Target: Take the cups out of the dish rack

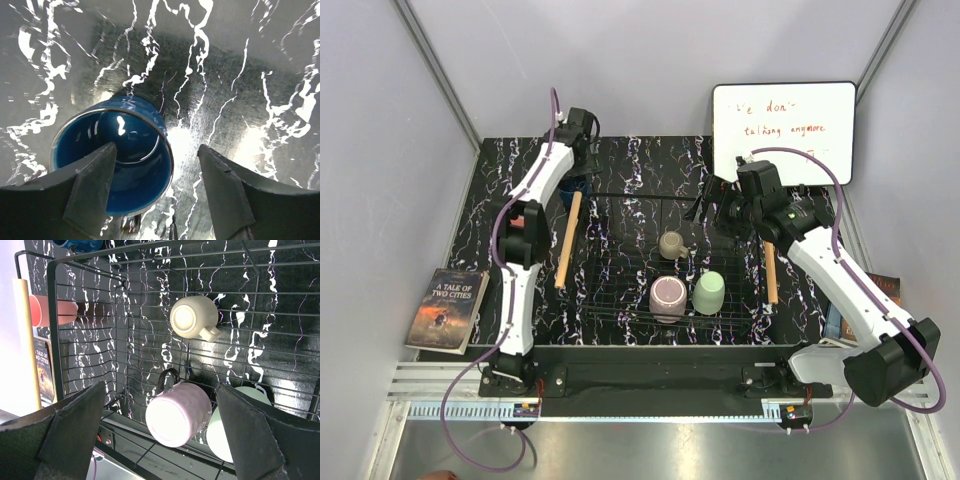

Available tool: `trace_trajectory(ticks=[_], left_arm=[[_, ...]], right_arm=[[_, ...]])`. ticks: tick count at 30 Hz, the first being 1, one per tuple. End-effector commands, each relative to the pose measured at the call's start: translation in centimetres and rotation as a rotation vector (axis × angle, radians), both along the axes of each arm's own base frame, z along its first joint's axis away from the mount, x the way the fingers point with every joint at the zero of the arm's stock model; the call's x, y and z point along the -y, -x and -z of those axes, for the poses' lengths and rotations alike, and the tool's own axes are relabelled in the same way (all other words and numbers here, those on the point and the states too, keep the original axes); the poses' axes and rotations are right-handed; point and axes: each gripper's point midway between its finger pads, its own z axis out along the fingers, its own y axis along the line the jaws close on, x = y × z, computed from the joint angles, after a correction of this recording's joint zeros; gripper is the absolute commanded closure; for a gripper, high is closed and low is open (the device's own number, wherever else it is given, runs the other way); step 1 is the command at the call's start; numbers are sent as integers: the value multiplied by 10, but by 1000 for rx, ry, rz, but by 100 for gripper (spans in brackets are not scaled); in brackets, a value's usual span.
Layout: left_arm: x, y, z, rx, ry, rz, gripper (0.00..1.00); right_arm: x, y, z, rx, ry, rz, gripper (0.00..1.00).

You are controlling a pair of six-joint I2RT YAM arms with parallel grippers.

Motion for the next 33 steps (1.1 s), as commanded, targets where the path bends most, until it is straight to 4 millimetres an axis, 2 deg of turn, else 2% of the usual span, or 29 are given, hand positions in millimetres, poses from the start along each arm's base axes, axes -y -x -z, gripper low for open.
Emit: trace_trajectory(ticks=[1, 2, 5, 8, 10, 12, 13, 15, 16, 17, 18, 19, 21, 22, 23, 24, 28, 30, 32, 33], left_arm=[[-10, -15, -101, 247, 9, -35, 27], [-11, -14, -122, 291, 12, -39, 27], [-19, -9, -161, 369, -1, -56, 25], [-24, 5, -186, 410, -1, -66, 25], [-24, 15, -197, 427, 0, -74, 24], [-26, 34, -205, 437, 1, -97, 26], [-15, 41, -207, 443, 6, -74, 26], [-10, 63, -211, 444, -21, -69, 25], [1, 77, -225, 480, -22, -53, 22], [6, 87, -214, 458, -40, -38, 20], [11, 95, -215, 464, -52, -25, 19], [24, 111, -219, 477, -47, 16, 18], [34, 127, -222, 489, -48, 35, 18], [44, 143, -233, 515, -17, 62, 17], [48, 152, -223, 496, -5, 63, 17], [56, 164, -223, 498, 11, 83, 16], [57, 206, -223, 512, 65, 108, 14], [59, 217, -224, 518, 79, 122, 14], [56, 227, -229, 531, 88, 130, 14], [56, 233, -234, 545, 98, 139, 14]], right_arm=[[4, -3, -14, 66, 3, 4, 0], [3, -4, -15, 71, 2, 3, 0], [3, -6, -16, 78, 5, 1, 0], [7, -8, -14, 89, 31, 7, 0], [11, -10, -11, 96, 67, 6, 0], [14, -11, -11, 106, 100, -8, 0], [15, -11, -9, 100, 115, -14, 0], [15, -12, -7, 106, 141, -42, 0], [15, -11, -2, 88, 159, -53, 0], [16, -12, 0, 88, 182, -64, 0], [15, -12, 3, 78, 198, -72, 0], [16, -11, 13, 50, 230, -82, 0], [15, -11, 19, 35, 254, -104, 0], [14, -12, 27, 10, 272, -116, 0], [14, -13, 29, 16, 300, -120, 0], [14, -16, 37, -1, 325, -119, 0], [8, -24, 43, -9, 357, -141, 0], [1, -26, 52, -29, 368, -167, 0], [-8, -30, 52, -27, 371, -191, 0], [-13, -31, 60, -47, 379, -205, 0]])
